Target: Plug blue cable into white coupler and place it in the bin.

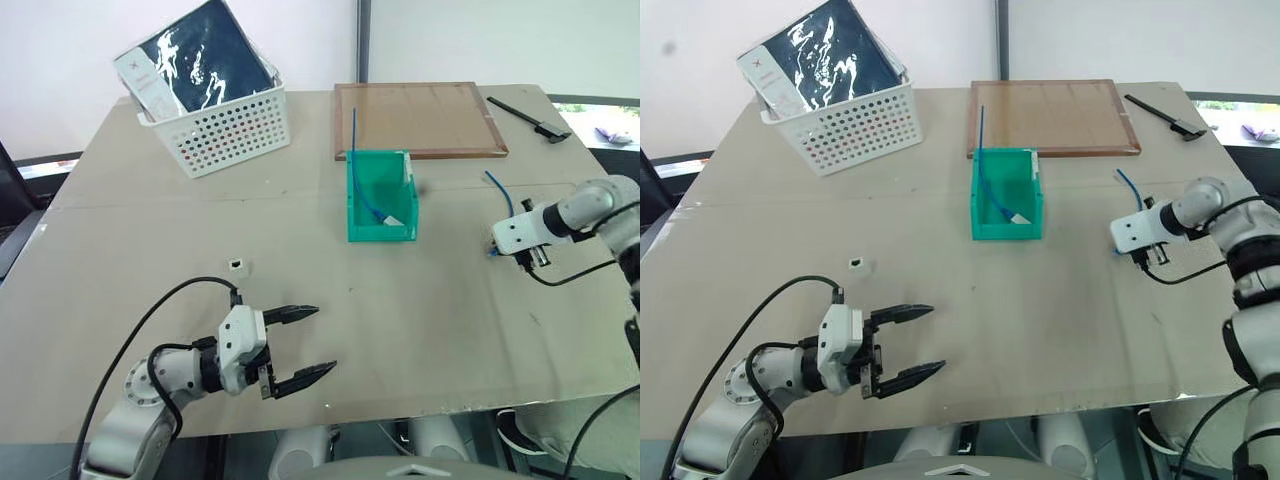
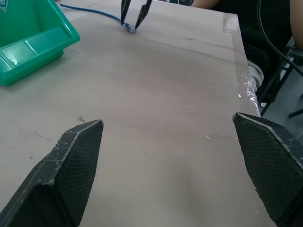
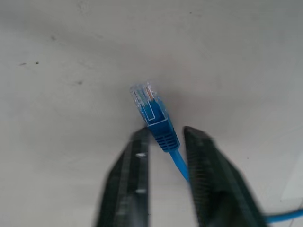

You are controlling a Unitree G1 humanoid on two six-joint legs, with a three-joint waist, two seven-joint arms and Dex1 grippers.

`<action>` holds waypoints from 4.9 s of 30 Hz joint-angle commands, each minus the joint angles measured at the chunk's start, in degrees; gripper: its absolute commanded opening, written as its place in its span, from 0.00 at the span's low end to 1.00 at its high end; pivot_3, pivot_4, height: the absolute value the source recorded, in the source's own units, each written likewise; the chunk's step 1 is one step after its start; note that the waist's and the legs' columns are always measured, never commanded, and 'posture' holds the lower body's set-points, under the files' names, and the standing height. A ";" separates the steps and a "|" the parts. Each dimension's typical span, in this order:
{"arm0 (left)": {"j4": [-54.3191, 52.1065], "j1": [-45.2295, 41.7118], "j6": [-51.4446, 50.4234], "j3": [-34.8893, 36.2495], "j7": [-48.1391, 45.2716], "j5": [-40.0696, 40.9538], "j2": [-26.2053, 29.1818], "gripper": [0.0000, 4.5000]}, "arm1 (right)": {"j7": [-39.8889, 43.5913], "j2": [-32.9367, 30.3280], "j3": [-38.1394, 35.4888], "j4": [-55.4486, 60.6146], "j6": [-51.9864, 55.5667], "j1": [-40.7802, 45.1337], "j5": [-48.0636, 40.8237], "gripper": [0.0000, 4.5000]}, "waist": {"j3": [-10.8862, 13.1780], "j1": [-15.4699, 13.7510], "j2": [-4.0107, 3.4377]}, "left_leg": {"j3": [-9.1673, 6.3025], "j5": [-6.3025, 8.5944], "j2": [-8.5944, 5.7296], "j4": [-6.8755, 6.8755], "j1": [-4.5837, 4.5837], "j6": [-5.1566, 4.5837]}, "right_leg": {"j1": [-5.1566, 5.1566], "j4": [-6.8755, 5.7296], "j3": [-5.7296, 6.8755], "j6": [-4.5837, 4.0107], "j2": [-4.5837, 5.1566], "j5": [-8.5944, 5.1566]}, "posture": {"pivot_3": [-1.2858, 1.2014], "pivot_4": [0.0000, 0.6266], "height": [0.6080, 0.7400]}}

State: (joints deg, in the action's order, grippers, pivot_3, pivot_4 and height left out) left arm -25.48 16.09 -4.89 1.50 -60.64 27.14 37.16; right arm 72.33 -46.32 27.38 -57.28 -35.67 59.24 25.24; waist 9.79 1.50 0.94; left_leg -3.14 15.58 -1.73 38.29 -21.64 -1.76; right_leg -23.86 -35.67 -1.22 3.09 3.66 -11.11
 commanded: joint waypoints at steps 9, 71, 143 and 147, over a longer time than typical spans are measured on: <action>-1.76 1.45 0.88 0.60 5.63 -2.04 -2.19 1.00 | 19.80 3.03 -2.42 24.33 26.95 -6.38 -15.24 0.02 | -0.01 0.52 -0.02 | -0.21 0.00 0.02 -0.06 0.02 0.00 | 0.03 -0.01 0.12 0.00 0.02 0.01 | 0.52 0.24 1.00; 18.61 -34.29 -2.73 -13.06 -2.73 -9.25 -6.32 0.01 | -41.72 30.56 -34.30 102.95 79.58 -71.77 -53.37 1.00 | -0.08 -1.78 0.01 | -0.49 0.05 0.02 0.05 -0.18 0.18 | -0.04 -0.09 0.34 0.16 -0.04 0.04 | 0.52 0.24 1.00; 35.96 -26.45 -4.48 13.00 -10.22 -0.71 15.20 0.99 | -64.10 28.44 -29.36 87.02 83.17 -47.30 -94.78 0.00 | 0.00 -0.81 -0.06 | -0.45 0.06 0.06 -0.04 -0.20 0.16 | -0.13 -0.05 0.27 0.10 -0.28 -0.06 | 0.52 0.24 1.00; 44.19 -30.58 1.98 9.58 -12.78 -5.78 15.17 0.99 | -63.52 28.71 -29.10 87.41 82.80 -47.74 -93.46 0.00 | 0.00 -0.74 -0.04 | -0.45 0.06 0.06 -0.05 -0.23 0.16 | -0.15 -0.04 0.27 0.15 -0.27 0.04 | 0.52 0.24 1.00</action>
State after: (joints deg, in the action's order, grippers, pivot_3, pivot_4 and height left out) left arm 16.68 -13.36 -6.10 11.65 -72.22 23.20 51.64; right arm 7.91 -17.76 -1.47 28.57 48.41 11.11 -68.22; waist 9.78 0.76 0.90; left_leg -3.57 15.63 -1.68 38.23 -21.86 -1.60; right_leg -24.02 -35.70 -0.96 3.27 3.40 -11.05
